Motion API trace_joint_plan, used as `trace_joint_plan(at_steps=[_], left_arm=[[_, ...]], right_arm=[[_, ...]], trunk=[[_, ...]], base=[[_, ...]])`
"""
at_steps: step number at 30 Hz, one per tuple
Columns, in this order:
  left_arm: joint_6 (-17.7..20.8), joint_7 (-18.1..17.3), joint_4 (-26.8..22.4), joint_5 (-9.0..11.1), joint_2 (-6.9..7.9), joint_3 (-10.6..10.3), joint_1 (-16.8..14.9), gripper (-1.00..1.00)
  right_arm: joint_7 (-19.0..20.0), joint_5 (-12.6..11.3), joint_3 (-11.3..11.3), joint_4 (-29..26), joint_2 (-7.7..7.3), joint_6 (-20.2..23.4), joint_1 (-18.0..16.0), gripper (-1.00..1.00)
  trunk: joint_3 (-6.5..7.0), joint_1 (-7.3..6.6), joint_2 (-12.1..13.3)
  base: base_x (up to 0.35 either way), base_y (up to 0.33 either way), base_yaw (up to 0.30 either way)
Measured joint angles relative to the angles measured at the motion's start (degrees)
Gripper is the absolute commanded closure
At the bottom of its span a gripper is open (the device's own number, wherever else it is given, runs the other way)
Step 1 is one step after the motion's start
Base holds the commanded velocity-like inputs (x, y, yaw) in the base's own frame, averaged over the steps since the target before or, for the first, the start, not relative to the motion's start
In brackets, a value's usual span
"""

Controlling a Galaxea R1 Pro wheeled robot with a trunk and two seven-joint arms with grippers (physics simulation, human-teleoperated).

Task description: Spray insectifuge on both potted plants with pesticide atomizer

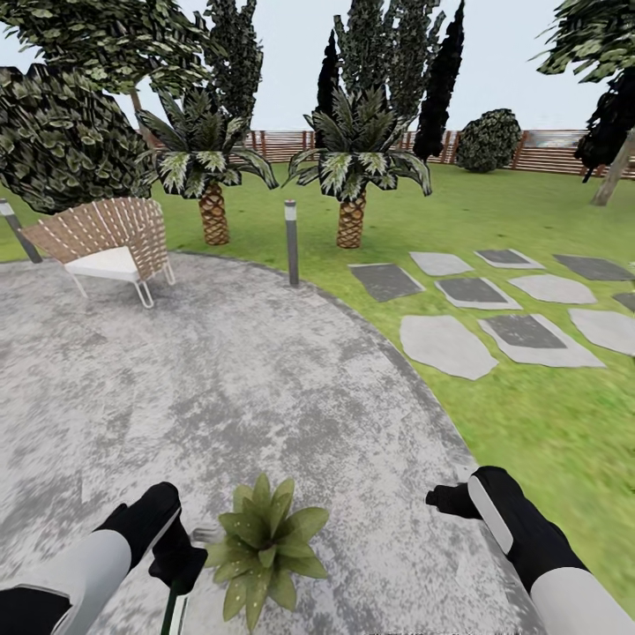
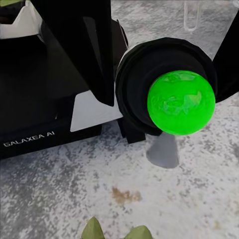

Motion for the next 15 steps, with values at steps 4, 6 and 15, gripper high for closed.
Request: trace_joint_plan(at_steps=[4,6,15], left_arm=[[0.0,0.0,0.1,0.0,-0.06,-0.1,1.3,1.0],[0.0,0.0,0.1,0.0,-0.08,-0.1,2.6,1.0],[0.0,-0.1,0.5,0.0,-0.04,-0.1,4.5,1.0]], right_arm=[[0.0,0.0,0.1,0.0,0.0,0.0,0.0,-1.0],[0.0,0.0,0.1,0.0,-0.02,0.0,0.0,-1.0],[0.0,0.0,-0.1,0.0,-0.03,0.0,0.0,-1.0]], trunk=[[0.0,0.0,0.0],[-0.01,0.0,0.0],[0.0,0.0,0.0]], base=[[0.0,0.0,-0.242],[0.0,0.0,-0.209],[0.0,0.0,-0.031]])
